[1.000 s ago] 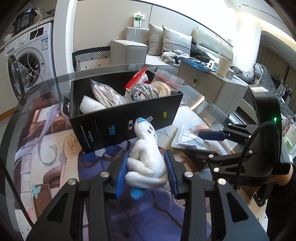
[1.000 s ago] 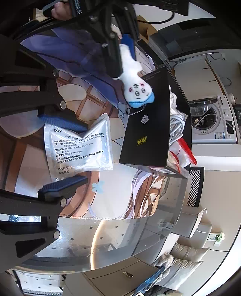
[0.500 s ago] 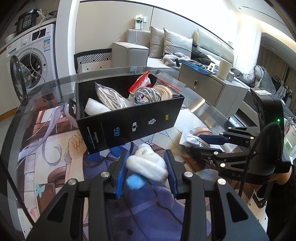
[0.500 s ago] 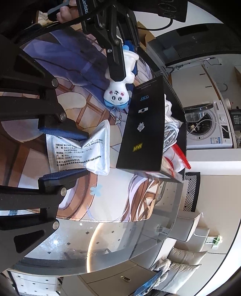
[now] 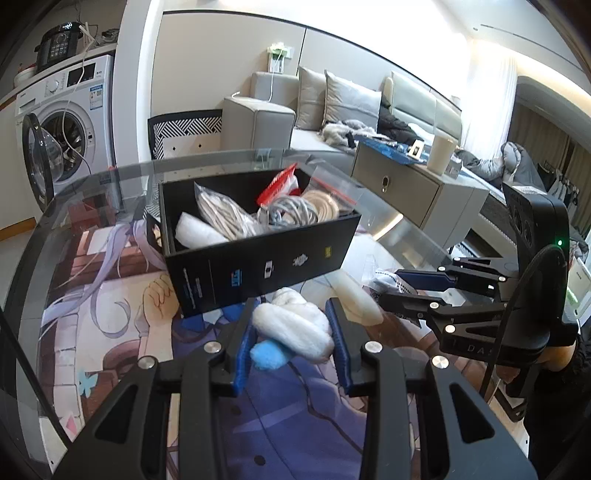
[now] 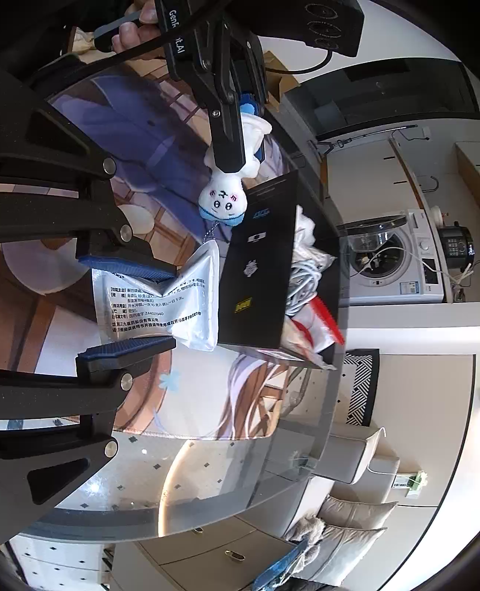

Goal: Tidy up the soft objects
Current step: 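Carry the plush doll and medicine packet over the black box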

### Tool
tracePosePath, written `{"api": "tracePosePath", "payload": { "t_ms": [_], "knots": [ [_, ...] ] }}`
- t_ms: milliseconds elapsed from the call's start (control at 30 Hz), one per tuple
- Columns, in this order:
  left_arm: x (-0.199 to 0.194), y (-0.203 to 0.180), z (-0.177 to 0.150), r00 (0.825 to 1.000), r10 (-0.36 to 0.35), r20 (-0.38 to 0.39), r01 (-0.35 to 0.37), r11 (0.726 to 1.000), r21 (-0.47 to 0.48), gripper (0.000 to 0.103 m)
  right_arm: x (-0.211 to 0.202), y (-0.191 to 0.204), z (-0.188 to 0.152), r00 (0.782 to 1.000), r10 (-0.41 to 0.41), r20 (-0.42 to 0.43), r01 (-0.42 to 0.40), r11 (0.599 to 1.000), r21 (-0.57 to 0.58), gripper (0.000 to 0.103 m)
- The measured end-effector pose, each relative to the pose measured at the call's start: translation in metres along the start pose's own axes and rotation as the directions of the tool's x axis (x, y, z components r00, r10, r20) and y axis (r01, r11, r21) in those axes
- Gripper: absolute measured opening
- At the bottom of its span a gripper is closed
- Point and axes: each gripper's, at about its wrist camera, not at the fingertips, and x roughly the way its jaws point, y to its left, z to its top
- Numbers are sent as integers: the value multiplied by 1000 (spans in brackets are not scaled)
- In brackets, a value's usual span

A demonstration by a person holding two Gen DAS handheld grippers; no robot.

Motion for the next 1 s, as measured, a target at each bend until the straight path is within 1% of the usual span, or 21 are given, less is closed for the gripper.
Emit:
{"api": "tracePosePath", "payload": {
  "t_ms": [367,500,567,767,933,1000],
  "knots": [
    [-27,6,16,995,-6,95,7,1000,-11,35,-33,14,17,996,4,92,-1,1000,-30,31],
    [-38,10,25,991,2,137,0,1000,-11,35,-45,18,24,991,13,131,-8,999,-35,31],
    [-43,13,30,987,18,161,-17,1000,-12,35,-49,18,28,988,21,151,-17,999,-28,31],
    [-45,17,44,979,55,198,-53,998,-15,35,-47,19,41,981,35,191,-35,999,-1,31],
    [-42,22,54,973,69,222,-65,998,-27,35,-37,18,55,978,44,204,-46,999,10,31],
    [-38,25,57,972,68,224,-59,997,-50,35,-32,17,62,977,37,208,-43,999,22,31]
  ]
}}
